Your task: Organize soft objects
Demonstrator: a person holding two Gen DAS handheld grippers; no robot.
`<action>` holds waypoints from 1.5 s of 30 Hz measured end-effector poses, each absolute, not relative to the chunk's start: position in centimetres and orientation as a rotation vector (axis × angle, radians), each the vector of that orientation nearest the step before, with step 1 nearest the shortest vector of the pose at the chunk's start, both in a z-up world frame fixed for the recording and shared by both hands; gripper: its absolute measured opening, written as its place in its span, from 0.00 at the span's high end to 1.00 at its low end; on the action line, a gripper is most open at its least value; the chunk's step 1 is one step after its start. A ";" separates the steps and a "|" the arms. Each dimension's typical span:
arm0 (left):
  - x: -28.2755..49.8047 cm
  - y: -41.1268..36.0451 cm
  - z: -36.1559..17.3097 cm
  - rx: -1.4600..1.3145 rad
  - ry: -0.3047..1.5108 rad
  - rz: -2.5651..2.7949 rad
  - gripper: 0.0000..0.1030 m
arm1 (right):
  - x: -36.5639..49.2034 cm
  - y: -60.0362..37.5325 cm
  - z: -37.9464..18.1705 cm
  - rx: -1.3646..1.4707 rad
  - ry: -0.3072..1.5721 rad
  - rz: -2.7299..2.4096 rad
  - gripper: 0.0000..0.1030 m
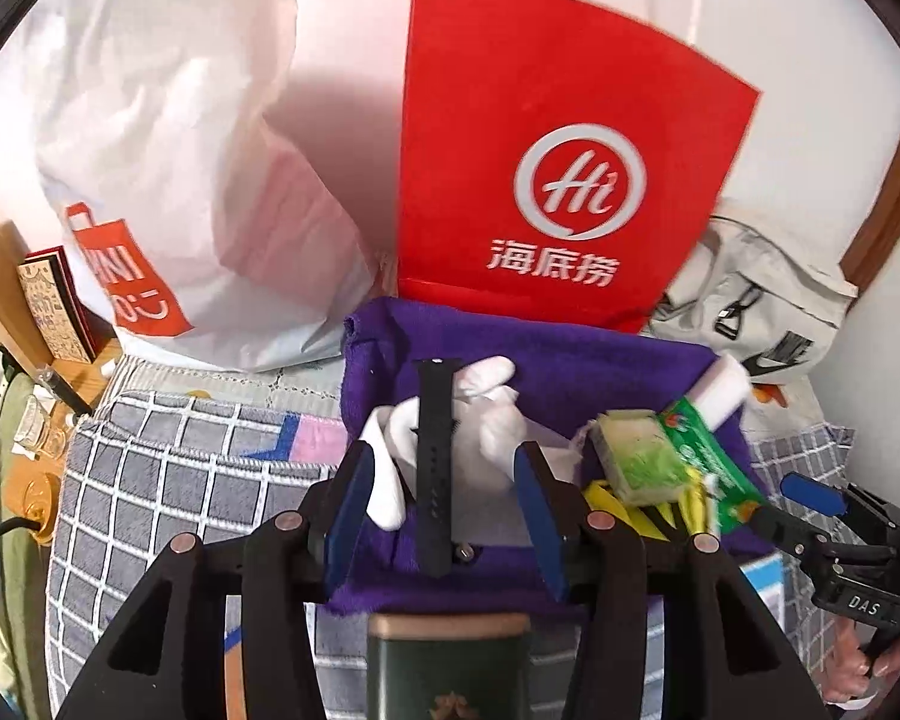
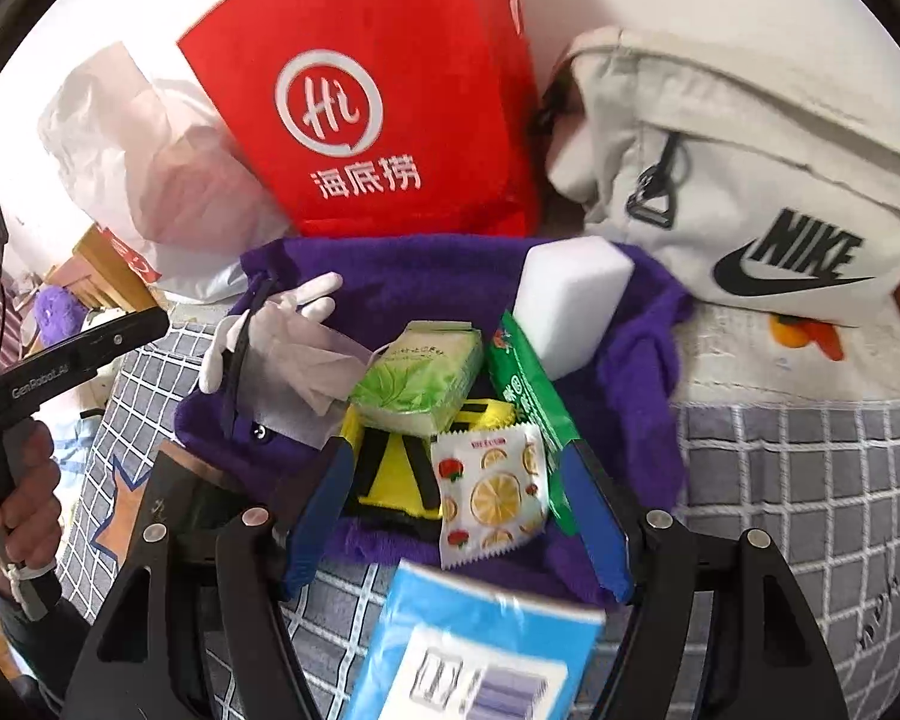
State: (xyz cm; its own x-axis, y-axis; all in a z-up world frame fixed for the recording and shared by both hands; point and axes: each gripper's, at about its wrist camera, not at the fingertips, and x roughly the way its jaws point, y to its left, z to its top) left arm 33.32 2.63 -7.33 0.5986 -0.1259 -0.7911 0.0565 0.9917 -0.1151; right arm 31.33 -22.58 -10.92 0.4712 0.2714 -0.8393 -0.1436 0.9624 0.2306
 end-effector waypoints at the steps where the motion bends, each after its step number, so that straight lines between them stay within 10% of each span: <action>1: 32.7 2.4 -7.0 -0.078 0.921 -0.110 0.55 | 30.8 -22.6 -10.5 0.132 1.044 0.245 0.31; 12: 23.9 0.6 -1.9 -0.042 0.840 -0.148 0.44 | 23.2 -22.1 -6.2 0.132 0.999 0.205 0.30; 23: 14.3 0.1 0.6 -0.060 0.756 -0.161 0.27 | 14.1 -21.4 -2.1 0.098 0.880 0.159 0.01; 45: 3.1 -0.4 -0.5 -0.029 0.729 -0.087 0.14 | 2.2 -21.4 -0.3 0.072 0.798 0.109 0.01</action>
State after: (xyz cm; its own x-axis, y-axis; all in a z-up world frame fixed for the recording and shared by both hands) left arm 3.09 -0.36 -0.49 0.7423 -0.0893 -0.6641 0.0692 0.9960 -0.0566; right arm 2.17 -21.45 -0.30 0.6929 0.1245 -0.7102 -0.0700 0.9919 0.1056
